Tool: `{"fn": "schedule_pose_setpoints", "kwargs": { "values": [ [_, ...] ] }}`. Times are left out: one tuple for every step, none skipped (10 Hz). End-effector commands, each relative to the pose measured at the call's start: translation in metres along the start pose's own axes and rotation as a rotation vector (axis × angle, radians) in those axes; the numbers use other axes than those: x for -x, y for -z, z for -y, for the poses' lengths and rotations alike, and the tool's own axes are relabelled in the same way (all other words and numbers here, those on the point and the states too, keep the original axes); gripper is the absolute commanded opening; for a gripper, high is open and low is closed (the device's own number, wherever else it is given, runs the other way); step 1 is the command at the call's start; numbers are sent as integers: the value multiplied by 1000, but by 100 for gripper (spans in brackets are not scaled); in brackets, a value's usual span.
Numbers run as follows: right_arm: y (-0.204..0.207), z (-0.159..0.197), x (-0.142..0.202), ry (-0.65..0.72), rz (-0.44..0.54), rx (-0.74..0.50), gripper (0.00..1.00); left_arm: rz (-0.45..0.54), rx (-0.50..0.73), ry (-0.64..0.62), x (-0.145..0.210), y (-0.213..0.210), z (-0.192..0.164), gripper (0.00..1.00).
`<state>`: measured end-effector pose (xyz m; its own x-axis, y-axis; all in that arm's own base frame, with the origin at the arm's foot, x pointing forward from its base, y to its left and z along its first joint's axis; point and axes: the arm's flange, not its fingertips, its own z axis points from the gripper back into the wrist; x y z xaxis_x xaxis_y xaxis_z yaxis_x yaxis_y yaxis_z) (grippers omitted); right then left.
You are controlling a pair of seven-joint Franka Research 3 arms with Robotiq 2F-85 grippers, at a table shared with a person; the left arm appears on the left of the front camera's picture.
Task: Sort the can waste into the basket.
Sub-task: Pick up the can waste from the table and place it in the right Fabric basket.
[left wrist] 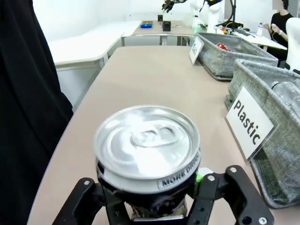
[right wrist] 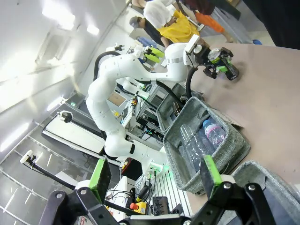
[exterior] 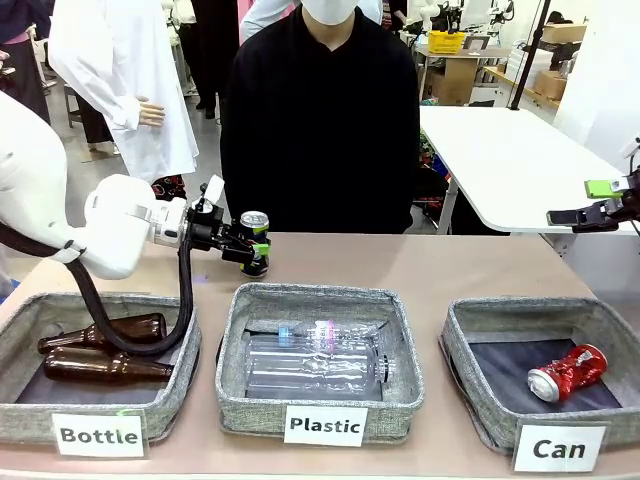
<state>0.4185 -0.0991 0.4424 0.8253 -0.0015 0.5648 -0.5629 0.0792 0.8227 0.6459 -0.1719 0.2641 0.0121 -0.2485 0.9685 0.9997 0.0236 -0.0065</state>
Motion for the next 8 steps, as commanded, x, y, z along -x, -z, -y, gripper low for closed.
{"fn": "schedule_pose_setpoints", "kwargs": {
  "values": [
    [0,-2,-2,-9,20,-15,100,31,-9,98,-42,-32,26,0],
    [0,-2,-2,-9,20,-15,100,14,-6,91,-73,-52,47,0],
    [0,-2,-2,-9,20,-15,100,-13,24,81,-101,-71,73,0],
    [0,-2,-2,-9,20,-15,100,-60,39,72,-124,-87,102,0],
    [0,-2,-2,-9,20,-15,100,-120,69,64,-139,-96,135,0],
    [0,-2,-2,-9,20,-15,100,-194,106,38,-146,-104,170,0],
    [0,-2,-2,-9,20,-15,100,-248,109,13,-149,-110,200,0],
    [0,-2,-2,-9,20,-15,100,-284,114,-5,-149,-116,228,0]
  ]
}}
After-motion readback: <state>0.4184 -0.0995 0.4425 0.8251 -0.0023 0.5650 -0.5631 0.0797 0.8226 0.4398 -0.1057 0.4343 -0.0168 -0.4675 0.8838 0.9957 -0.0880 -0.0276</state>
